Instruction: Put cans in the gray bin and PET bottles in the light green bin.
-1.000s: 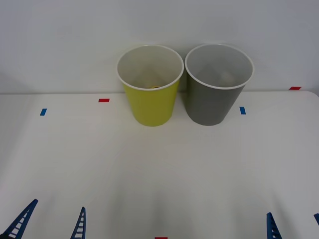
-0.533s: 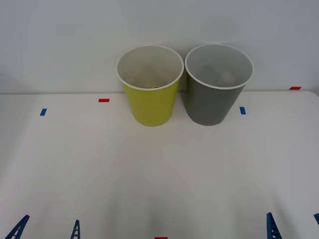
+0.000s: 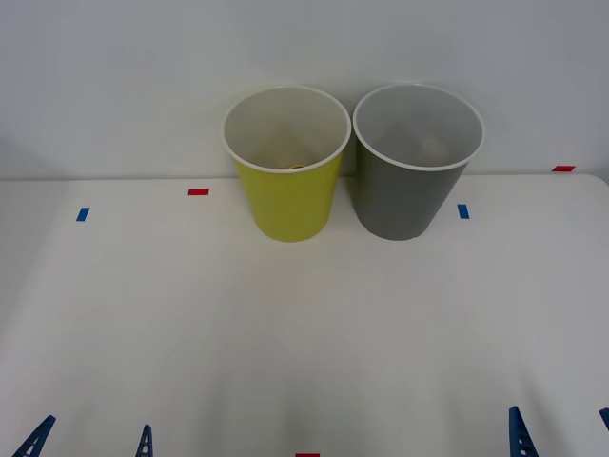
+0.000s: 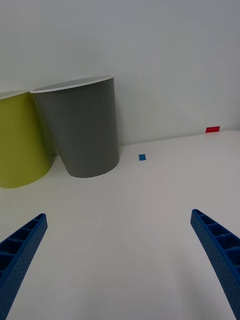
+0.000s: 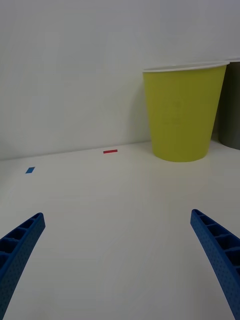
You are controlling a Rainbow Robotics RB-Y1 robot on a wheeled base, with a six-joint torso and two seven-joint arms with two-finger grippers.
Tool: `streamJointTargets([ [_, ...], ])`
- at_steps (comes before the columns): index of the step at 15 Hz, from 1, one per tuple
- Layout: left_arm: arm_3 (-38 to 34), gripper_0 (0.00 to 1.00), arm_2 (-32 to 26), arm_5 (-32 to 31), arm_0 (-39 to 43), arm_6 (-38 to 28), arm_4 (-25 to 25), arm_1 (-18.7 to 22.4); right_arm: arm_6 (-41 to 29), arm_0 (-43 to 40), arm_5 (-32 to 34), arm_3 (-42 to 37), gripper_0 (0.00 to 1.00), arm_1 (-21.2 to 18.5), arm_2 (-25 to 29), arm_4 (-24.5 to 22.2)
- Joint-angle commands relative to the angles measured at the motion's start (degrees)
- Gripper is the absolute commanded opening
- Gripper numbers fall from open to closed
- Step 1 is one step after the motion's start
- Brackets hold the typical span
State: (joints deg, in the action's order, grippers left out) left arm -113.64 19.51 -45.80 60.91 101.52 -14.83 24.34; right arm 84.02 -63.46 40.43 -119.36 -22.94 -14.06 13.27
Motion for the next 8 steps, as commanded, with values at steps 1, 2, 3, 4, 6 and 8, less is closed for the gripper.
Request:
streamJointTargets([
  [1, 0.0, 1.00, 0.0, 0.0, 0.0, 0.0, 0.0, 0.0, 0.0, 0.0, 0.0, 0.0, 1.00, 0.0, 0.0, 0.0],
  [2, 0.0, 1.00, 0.0, 0.0, 0.0, 0.0, 0.0, 0.0, 0.0, 0.0, 0.0, 0.0, 1.00, 0.0, 0.0, 0.0],
  [3, 0.0, 1.00, 0.0, 0.0, 0.0, 0.0, 0.0, 0.0, 0.0, 0.0, 0.0, 0.0, 1.00, 0.0, 0.0, 0.0],
  [4, 0.0, 1.00, 0.0, 0.0, 0.0, 0.0, 0.0, 0.0, 0.0, 0.0, 0.0, 0.0, 1.00, 0.0, 0.0, 0.0],
  [6, 0.0, 1.00, 0.0, 0.0, 0.0, 0.0, 0.0, 0.0, 0.0, 0.0, 0.0, 0.0, 1.00, 0.0, 0.0, 0.0],
  [8, 0.0, 1.00, 0.0, 0.0, 0.0, 0.0, 0.0, 0.0, 0.0, 0.0, 0.0, 0.0, 1.00, 0.0, 0.0, 0.0],
])
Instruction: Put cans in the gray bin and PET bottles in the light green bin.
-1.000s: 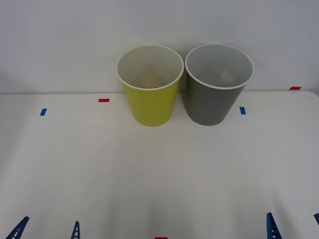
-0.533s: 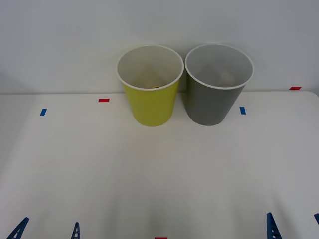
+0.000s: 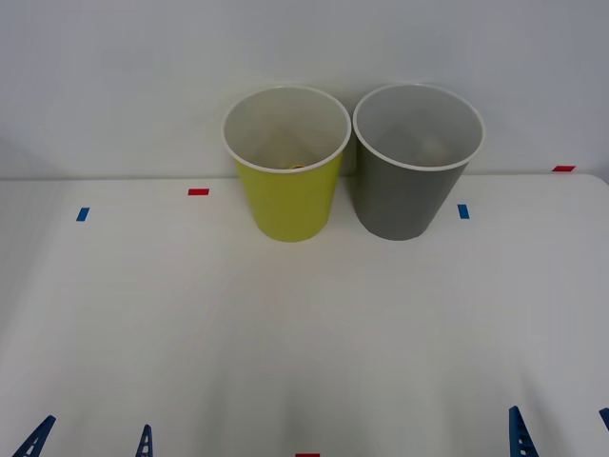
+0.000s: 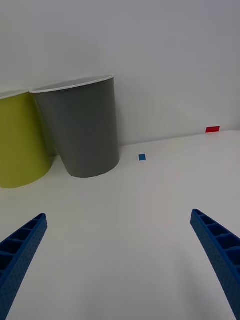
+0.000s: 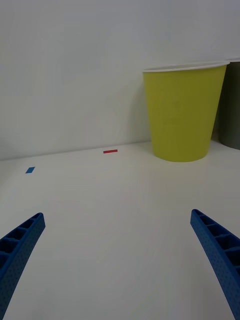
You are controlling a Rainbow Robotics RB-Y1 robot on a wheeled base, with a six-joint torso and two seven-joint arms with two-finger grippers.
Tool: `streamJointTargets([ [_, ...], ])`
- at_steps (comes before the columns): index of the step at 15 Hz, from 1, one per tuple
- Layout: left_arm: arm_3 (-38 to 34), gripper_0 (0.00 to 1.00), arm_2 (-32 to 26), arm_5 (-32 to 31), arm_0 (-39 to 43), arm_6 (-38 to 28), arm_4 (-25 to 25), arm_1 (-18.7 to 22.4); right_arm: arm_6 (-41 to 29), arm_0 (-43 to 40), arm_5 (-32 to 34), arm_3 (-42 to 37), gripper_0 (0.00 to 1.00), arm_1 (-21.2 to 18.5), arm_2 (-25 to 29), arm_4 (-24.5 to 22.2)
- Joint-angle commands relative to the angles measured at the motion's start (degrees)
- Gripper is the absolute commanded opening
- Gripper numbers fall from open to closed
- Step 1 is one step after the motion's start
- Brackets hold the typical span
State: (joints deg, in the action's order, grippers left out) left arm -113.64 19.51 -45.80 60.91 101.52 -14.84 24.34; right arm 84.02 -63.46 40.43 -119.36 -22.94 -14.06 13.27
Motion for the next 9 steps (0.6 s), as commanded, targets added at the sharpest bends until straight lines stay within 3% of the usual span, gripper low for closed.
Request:
streamJointTargets([
  [1, 0.0, 1.00, 0.0, 0.0, 0.0, 0.0, 0.0, 0.0, 0.0, 0.0, 0.0, 0.0, 1.00, 0.0, 0.0, 0.0],
  [9, 0.0, 1.00, 0.0, 0.0, 0.0, 0.0, 0.0, 0.0, 0.0, 0.0, 0.0, 0.0, 1.00, 0.0, 0.0, 0.0],
])
